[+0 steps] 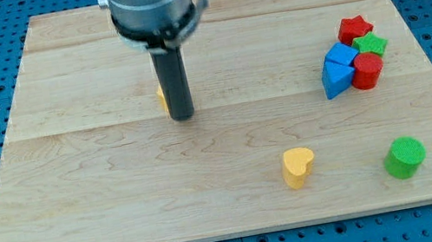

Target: Push the yellow hexagon to the top left

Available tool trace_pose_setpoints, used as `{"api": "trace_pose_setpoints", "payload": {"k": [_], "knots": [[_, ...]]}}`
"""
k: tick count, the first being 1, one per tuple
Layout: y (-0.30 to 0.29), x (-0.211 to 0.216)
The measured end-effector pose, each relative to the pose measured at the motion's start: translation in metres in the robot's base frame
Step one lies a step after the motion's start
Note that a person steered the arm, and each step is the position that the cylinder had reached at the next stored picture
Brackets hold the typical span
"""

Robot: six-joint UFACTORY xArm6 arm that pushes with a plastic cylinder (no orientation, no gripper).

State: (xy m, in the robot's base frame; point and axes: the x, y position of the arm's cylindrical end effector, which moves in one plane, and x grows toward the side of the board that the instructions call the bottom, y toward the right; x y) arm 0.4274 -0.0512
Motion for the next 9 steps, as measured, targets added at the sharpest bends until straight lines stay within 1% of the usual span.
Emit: {"api": "trace_pose_setpoints", "payload": {"k": [1, 2, 3, 4, 5, 6, 8, 9], "knots": [[-0.01, -0.058], [-0.025, -0.083], [-0.044, -0.093], [-0.055, -0.093], [-0.018, -0.09], [0.0, -0.116], [-0.025, -0.123], [-0.056, -0.123]]}}
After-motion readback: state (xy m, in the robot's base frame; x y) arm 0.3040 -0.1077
